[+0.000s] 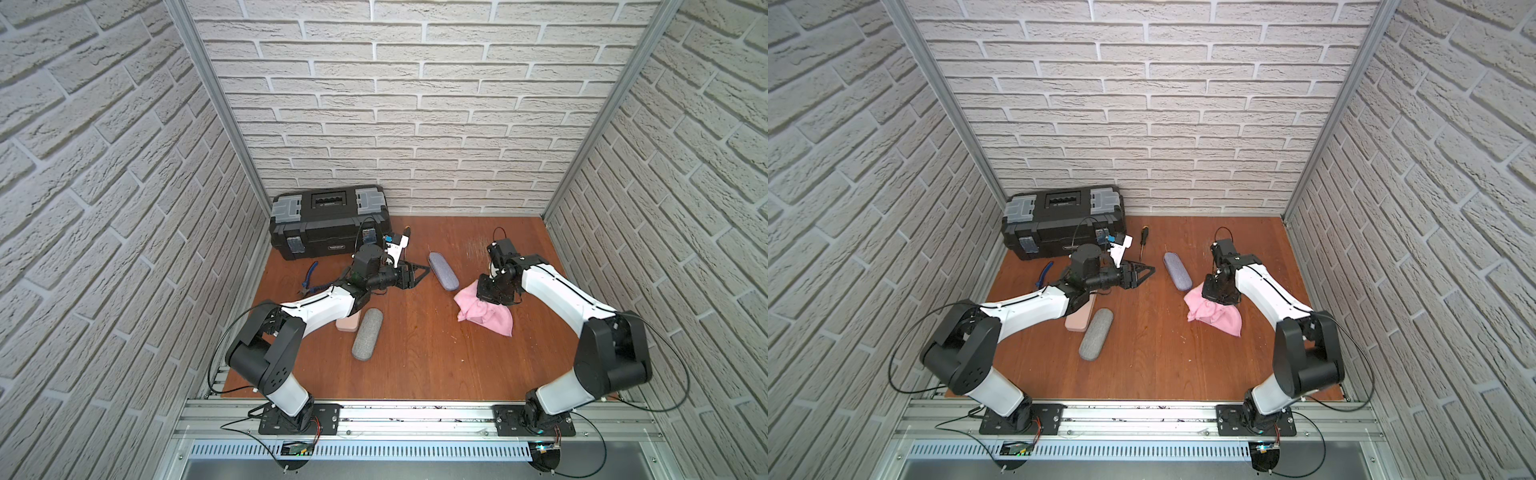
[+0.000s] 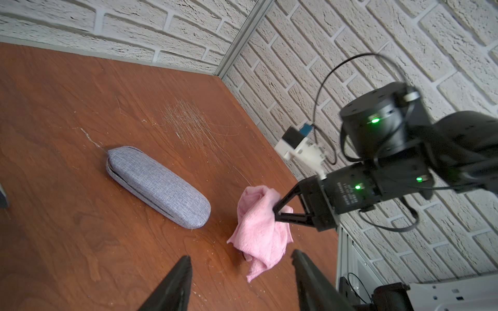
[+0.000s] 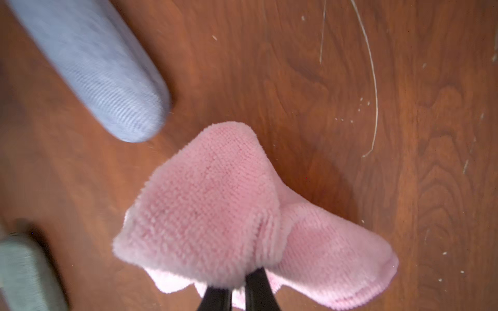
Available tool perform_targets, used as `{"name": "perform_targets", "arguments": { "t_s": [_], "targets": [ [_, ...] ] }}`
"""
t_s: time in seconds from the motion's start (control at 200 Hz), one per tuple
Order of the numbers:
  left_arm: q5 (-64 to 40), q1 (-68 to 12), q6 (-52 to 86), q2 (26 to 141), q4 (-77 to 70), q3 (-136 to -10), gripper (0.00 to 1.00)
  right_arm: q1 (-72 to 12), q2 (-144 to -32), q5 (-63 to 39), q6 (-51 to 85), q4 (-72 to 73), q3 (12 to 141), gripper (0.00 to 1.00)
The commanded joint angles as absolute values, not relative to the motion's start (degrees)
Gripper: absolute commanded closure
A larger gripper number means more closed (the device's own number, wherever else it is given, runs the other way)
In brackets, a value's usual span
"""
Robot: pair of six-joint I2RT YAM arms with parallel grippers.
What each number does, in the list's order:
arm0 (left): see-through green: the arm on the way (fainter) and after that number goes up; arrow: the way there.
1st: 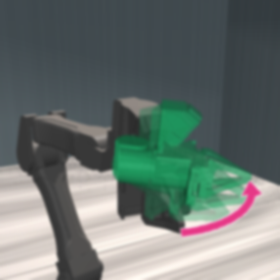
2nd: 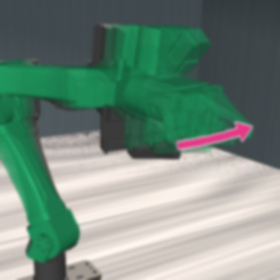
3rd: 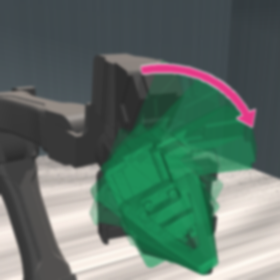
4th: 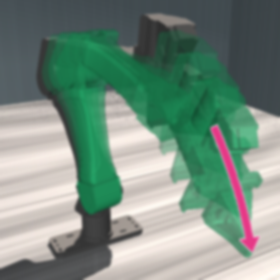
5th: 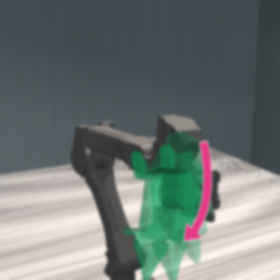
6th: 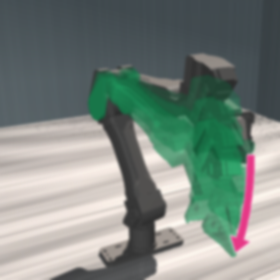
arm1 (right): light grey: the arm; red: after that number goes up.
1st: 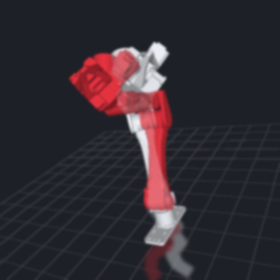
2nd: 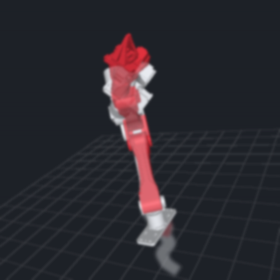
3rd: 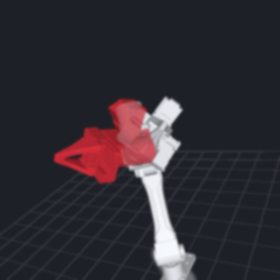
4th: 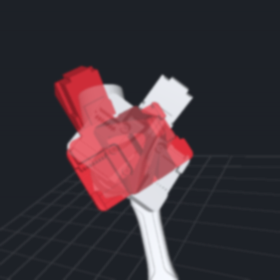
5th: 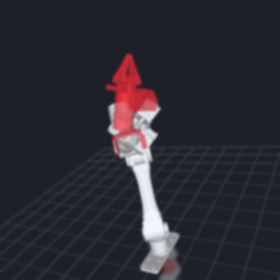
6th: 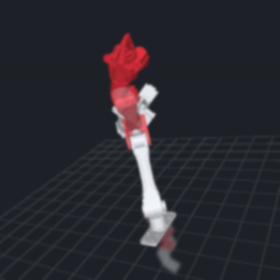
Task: Wipe the eyeglass case
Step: Place the cleaning item at the center of the board, then pick up the cleaning item at the center of the board.
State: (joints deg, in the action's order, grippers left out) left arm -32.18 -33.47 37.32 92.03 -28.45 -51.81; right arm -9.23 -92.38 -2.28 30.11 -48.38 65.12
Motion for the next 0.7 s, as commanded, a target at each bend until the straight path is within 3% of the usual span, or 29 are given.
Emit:
{"name": "perform_targets", "arguments": {
  "t_s": [0.0,0.08,0.145,0.22,0.405,0.475,0.61,0.69],
  "targets": [
    [-32.14,-33.31,37.90,93.24,-31.47,-53.38,0.38,-8.88,-96.70,2.96,25.12,-50.49,66.57,0.77],
    [-31.83,-33.28,37.45,93.01,-31.16,-53.61,0.38,-8.79,-99.44,6.04,23.50,-52.07,67.40,0.56],
    [-31.15,-33.22,36.91,92.43,-30.92,-53.33,0.38,-8.79,-99.76,6.24,22.79,-52.18,66.88,0.44],
    [-30.76,-33.14,36.63,92.11,-30.94,-52.95,0.38,-8.79,-99.42,3.99,23.10,-51.33,66.00,0.22],
    [-30.12,-32.36,36.02,92.63,-28.24,-54.16,0.38,-8.79,-105.29,-0.27,24.45,-48.56,64.16,0.16],
    [-29.42,-32.08,34.27,93.14,-23.63,-56.36,0.39,-8.47,-108.02,-1.65,24.59,-48.55,64.27,0.26],
    [-28.21,-32.17,32.26,94.38,-17.16,-60.40,0.40,-5.22,-106.16,-5.83,25.35,-45.81,62.40,0.77],
    [-27.38,-32.17,32.38,95.38,-14.23,-61.89,0.41,-4.33,-104.22,-4.49,24.02,-46.51,62.81,0.97]
  ]
}}
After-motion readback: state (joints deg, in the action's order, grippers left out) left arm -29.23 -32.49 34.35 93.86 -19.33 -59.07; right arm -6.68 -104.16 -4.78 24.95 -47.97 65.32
